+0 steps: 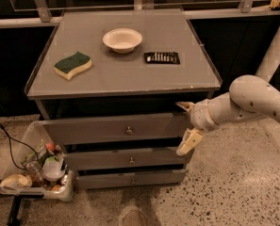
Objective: Open top drawer
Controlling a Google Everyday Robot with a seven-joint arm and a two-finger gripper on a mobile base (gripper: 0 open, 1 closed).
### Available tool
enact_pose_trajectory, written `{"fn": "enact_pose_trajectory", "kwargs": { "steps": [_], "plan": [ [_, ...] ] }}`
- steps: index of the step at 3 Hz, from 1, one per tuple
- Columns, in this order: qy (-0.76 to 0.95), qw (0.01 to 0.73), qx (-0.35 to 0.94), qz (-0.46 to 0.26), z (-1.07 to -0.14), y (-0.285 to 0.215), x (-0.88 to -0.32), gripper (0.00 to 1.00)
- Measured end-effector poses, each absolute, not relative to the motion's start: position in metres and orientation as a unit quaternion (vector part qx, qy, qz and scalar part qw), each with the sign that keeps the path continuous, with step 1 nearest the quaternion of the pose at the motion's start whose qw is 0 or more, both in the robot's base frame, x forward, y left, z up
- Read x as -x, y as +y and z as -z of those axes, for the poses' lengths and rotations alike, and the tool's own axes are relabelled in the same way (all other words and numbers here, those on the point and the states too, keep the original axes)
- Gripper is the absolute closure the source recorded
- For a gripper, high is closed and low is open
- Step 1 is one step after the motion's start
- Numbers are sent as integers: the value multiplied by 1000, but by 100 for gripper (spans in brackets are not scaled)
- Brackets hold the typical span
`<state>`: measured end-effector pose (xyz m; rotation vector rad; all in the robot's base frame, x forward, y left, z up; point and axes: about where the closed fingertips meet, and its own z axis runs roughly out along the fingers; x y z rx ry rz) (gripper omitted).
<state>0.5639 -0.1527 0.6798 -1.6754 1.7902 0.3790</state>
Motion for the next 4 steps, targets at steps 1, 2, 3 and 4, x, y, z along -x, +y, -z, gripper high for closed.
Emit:
{"fn": "enact_pose_trajectory", "kwargs": {
  "steps": [1, 2, 3, 4],
  "plan": [
    [691, 321, 632, -139, -665, -152, -576, 0],
    [701, 308, 635, -102, -654, -157, -614, 0],
    [701, 307, 635, -102, -654, -157, -615, 0],
    [704, 305, 633, -108, -652, -156, -615, 0]
  ]
}}
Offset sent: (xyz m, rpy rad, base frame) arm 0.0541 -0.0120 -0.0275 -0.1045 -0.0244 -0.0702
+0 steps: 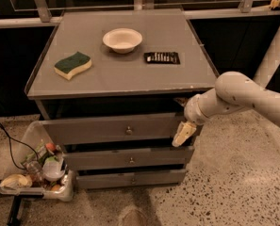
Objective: Open top drawer
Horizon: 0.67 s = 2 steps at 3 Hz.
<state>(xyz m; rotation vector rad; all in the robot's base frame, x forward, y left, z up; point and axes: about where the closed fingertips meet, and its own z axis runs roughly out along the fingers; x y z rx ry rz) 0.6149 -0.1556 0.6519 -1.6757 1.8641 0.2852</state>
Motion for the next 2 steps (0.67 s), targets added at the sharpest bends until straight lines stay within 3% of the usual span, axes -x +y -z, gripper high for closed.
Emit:
{"fn": "enact_pose_trajectory", "kwargs": {
  "steps": [1, 2],
  "plan": [
    [704, 304, 633, -108, -652, -156, -615, 18],
    [704, 304, 633, -108, -652, -156, -615, 42]
  ]
}}
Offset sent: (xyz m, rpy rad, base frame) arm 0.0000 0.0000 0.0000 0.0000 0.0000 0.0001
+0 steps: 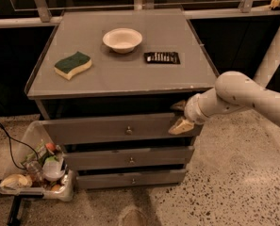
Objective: Open top drawer
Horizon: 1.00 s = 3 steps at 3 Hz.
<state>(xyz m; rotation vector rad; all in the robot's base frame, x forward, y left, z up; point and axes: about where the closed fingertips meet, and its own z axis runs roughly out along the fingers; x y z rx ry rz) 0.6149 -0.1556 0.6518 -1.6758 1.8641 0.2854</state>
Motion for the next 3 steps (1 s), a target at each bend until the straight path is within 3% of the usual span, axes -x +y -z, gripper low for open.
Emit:
{"fn": "enact_pose_trajectory", "kwargs": {
  "steps": [2, 3],
  "plan": [
    [704, 304, 633, -108, -652, -156, -615, 88],
    [703, 305, 631, -118, -649, -155, -591, 100]
  ]
}}
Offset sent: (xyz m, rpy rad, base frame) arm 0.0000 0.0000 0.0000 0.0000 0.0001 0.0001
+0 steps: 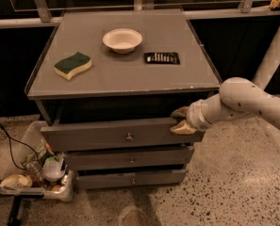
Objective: Open top drawer
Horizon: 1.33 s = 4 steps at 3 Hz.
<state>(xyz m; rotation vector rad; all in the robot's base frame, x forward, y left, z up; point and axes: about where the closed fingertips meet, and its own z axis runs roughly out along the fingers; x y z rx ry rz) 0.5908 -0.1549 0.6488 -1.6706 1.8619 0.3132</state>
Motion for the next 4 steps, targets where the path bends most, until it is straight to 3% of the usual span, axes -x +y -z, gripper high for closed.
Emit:
{"fn": "enact_pose_trajectory", "kwargs": {
  "steps": [1, 2, 4],
  "plan": [
    [703, 305, 631, -118, -649, -155, -591, 100],
    [703, 305, 631, -118, -649, -155, -591, 82],
    [699, 306, 633, -131, -647, -154, -587, 35]
  ]
}}
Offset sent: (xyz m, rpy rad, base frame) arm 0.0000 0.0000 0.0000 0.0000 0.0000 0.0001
